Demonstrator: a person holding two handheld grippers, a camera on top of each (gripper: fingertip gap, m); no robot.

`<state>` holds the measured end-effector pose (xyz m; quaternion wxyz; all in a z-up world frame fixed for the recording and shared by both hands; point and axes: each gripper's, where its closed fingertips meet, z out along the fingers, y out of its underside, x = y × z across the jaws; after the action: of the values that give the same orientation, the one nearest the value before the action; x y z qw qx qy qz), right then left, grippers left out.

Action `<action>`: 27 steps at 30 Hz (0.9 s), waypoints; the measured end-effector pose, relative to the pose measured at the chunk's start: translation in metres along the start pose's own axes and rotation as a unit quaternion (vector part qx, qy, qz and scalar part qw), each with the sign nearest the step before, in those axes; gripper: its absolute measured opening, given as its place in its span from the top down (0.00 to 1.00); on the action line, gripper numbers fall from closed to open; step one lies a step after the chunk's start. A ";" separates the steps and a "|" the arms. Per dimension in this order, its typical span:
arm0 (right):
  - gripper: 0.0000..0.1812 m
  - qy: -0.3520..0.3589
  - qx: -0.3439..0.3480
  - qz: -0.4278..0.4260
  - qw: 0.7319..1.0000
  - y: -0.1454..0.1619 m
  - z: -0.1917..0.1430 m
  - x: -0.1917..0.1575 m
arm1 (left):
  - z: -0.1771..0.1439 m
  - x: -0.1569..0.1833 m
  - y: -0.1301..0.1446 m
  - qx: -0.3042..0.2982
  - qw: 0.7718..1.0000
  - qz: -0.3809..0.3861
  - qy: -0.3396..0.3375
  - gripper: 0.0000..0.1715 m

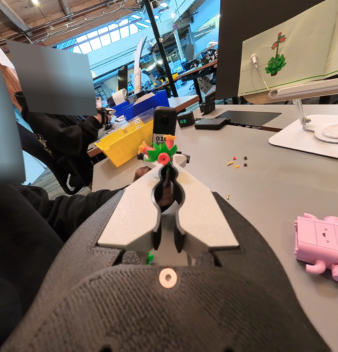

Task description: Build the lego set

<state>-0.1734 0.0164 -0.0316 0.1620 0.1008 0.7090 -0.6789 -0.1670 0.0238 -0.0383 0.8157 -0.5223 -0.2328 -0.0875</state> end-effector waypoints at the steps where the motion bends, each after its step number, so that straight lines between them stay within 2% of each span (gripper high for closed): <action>1: 1.00 0.000 0.000 0.001 1.000 0.000 0.000 0.000 | 0.000 0.000 0.000 0.000 1.000 0.000 0.000 0.98; 27: 1.00 -0.008 -0.045 -0.008 0.999 0.008 -0.002 0.000 | 0.002 0.000 0.005 -0.016 1.000 0.004 0.001 0.98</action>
<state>-0.1701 0.0185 -0.0388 0.1662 0.0820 0.7381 -0.6487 -0.1655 0.0275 -0.0420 0.8080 -0.5357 -0.2289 -0.0884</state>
